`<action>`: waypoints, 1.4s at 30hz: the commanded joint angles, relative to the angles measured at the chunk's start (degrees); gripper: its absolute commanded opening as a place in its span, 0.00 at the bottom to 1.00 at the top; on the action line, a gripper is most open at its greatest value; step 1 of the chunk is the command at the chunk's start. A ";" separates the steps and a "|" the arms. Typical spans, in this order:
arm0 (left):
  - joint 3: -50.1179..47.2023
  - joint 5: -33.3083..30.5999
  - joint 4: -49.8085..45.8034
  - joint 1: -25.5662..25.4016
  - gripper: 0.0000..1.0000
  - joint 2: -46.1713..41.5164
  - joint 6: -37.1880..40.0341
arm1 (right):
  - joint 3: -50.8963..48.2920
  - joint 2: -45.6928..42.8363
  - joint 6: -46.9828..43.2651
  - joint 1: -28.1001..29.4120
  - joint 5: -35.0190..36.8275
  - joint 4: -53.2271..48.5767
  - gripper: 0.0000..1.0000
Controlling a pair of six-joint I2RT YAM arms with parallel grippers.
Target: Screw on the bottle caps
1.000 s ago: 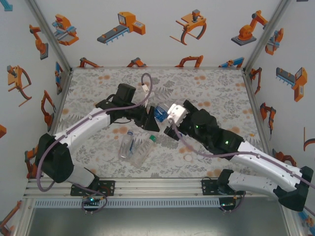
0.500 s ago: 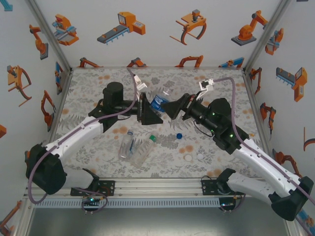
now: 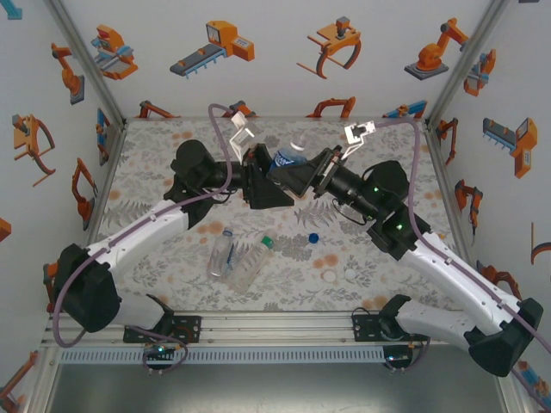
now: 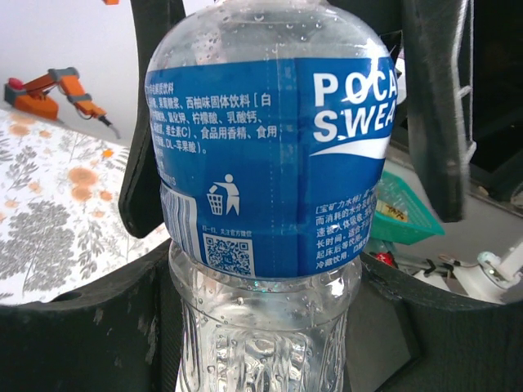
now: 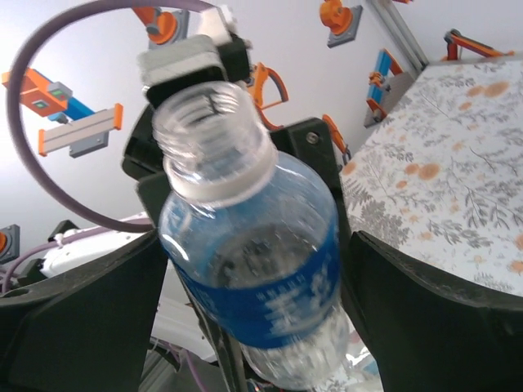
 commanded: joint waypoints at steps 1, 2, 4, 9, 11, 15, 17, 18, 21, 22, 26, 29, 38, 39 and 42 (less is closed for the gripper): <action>2.19 1.85 9.63 -0.54 0.29 1.73 -6.17 | 2.87 0.29 -1.31 -0.24 -1.66 2.30 0.74; 2.22 1.97 10.89 -0.58 0.29 2.20 -7.06 | 2.92 0.21 -1.51 -0.22 -1.36 1.86 0.73; 2.28 2.07 12.50 -0.59 0.30 2.95 -8.67 | 2.87 -0.18 -2.23 -0.29 -0.95 1.14 0.69; 2.12 1.46 9.66 -0.93 0.54 2.93 -6.34 | 3.06 -0.66 -3.07 -0.25 1.30 -1.76 0.50; 1.87 -1.44 2.49 -1.17 0.67 1.23 -0.54 | 3.39 -0.88 -3.11 -0.25 2.53 -3.16 0.44; 3.70 -10.02 -19.66 -2.57 0.80 -2.81 15.93 | 3.85 -1.23 -3.18 -0.26 5.47 -6.30 0.38; 5.11 -13.49 -27.14 -3.20 0.80 -3.80 20.75 | 3.82 -1.24 -3.11 -0.21 6.63 -7.45 0.37; 5.80 -14.48 -29.58 -3.43 0.80 -3.98 22.19 | 3.87 -1.21 -3.10 -0.21 7.04 -7.74 0.37; 7.22 -15.23 -32.06 -3.87 0.80 -3.73 23.02 | 3.89 -0.81 -3.01 -0.22 7.25 -7.93 0.36; 7.32 -15.29 -31.54 -4.08 0.79 -3.70 22.55 | 3.92 -0.67 -3.01 -0.21 7.15 -7.89 0.36; 7.11 -15.73 -27.93 -4.85 0.75 -3.55 20.55 | 3.88 -0.34 -2.83 -0.21 7.07 -7.71 0.36; 6.64 -15.70 -25.44 -5.07 0.69 -3.16 19.08 | 3.85 -0.36 -2.67 -0.21 6.98 -7.32 0.36; 5.29 -14.61 -17.93 -5.05 0.65 -1.22 14.24 | 3.01 -0.19 -1.36 -0.21 6.05 -5.83 0.35; 5.21 -14.54 -17.73 -5.07 0.63 -1.11 14.14 | 2.73 -0.25 -1.19 -0.16 6.10 -5.65 0.35; 5.21 -13.98 -17.96 -5.04 0.56 -0.89 14.20 | 2.22 -0.51 -0.99 -0.21 6.36 -5.34 0.35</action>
